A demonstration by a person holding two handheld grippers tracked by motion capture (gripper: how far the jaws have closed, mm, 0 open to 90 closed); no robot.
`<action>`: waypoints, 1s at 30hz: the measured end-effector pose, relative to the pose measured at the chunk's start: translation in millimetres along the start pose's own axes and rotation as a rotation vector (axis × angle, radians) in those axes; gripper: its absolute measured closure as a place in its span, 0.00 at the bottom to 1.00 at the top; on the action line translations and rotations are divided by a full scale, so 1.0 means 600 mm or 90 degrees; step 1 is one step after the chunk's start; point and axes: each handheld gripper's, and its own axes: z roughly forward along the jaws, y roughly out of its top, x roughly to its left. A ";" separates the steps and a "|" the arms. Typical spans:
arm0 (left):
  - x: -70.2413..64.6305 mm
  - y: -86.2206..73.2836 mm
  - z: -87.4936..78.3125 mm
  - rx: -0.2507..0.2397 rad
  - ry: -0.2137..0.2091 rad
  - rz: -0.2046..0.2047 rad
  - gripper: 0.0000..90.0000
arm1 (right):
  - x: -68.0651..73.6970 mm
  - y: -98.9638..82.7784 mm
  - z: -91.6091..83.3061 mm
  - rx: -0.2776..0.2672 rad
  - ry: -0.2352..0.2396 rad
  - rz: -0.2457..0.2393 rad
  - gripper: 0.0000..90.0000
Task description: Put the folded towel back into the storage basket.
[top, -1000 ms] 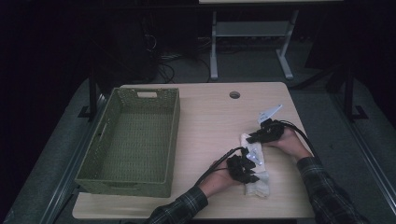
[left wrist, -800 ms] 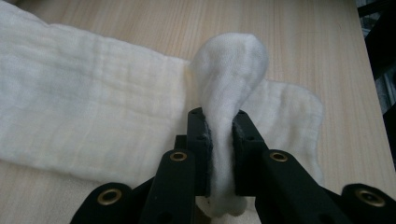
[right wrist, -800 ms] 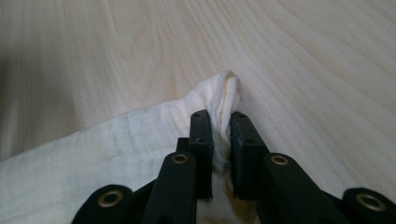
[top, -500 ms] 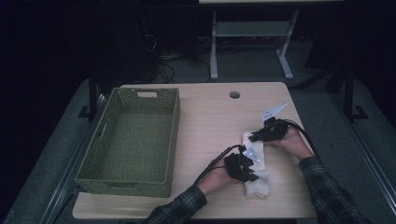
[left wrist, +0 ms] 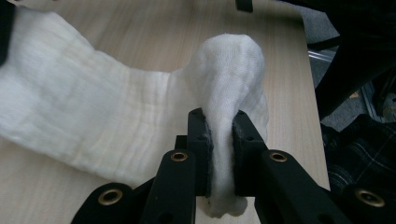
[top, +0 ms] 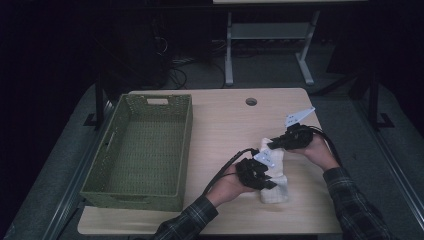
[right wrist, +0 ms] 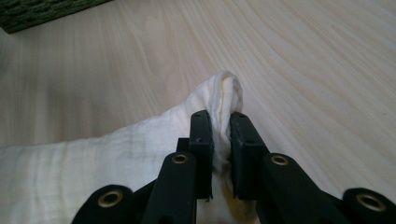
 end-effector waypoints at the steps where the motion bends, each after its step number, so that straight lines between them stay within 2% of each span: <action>1: 0.000 0.002 -0.004 -0.004 0.001 -0.001 0.89 | 0.002 0.002 -0.001 -0.001 -0.001 -0.003 0.89; 6: -0.002 0.010 -0.033 -0.011 0.017 0.006 0.89 | 0.015 0.022 -0.006 -0.003 0.002 -0.020 0.89; 10: -0.001 0.018 -0.063 -0.027 0.028 -0.004 0.89 | 0.018 0.038 -0.009 -0.018 0.013 -0.022 0.89; 14: -0.004 0.030 -0.086 -0.029 0.046 0.004 0.89 | 0.023 0.059 -0.012 -0.020 0.010 -0.038 0.89; 18: -0.006 0.038 -0.107 -0.029 0.056 0.010 0.89 | 0.026 0.079 -0.021 -0.039 0.013 -0.045 0.89; 24: -0.008 0.049 -0.138 -0.025 0.064 0.013 0.89 | 0.034 0.108 -0.027 -0.050 0.012 -0.064 0.89; 30: -0.002 0.048 -0.166 -0.029 0.065 0.009 0.89 | 0.039 0.133 -0.028 -0.047 0.014 -0.075 0.89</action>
